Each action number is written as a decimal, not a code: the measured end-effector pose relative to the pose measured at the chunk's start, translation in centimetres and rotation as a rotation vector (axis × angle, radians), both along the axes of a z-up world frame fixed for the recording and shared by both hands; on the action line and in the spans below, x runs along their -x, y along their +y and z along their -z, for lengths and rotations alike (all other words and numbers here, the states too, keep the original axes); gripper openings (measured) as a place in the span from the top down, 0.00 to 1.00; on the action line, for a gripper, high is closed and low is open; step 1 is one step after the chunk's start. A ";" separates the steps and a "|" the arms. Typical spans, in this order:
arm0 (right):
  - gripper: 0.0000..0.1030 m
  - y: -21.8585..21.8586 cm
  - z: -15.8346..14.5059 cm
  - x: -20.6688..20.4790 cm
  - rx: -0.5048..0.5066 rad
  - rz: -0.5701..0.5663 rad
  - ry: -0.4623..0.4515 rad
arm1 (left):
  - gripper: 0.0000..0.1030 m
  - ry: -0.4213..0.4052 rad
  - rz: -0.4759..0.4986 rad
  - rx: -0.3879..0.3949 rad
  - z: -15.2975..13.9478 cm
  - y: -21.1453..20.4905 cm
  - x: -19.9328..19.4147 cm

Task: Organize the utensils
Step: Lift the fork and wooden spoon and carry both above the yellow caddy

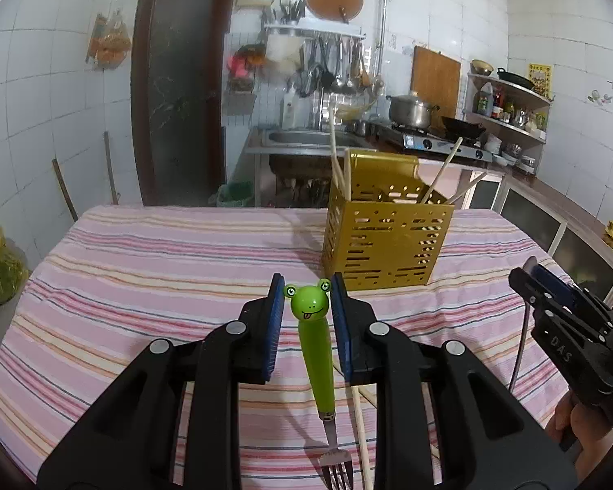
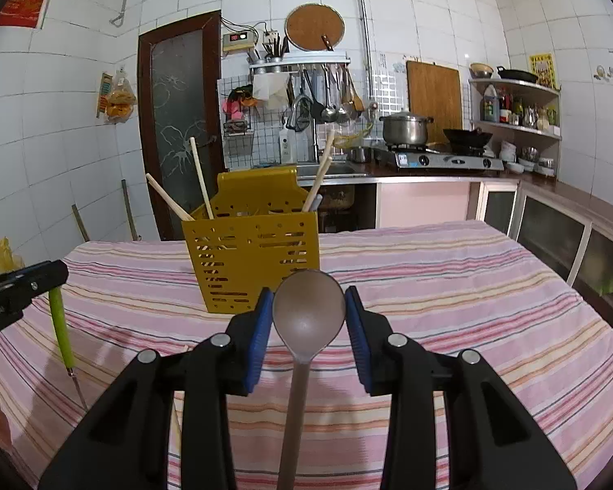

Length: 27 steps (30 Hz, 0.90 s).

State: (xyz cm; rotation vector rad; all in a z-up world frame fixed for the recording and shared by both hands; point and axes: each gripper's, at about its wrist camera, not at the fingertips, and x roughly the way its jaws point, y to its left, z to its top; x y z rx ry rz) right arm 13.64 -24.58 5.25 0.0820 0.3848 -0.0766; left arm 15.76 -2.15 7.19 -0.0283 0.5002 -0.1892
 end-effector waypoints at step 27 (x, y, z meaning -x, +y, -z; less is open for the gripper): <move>0.65 -0.3 -2.0 0.0 0.017 -0.026 -0.084 | 0.79 -0.141 0.011 -0.030 -3.4 -0.1 3.4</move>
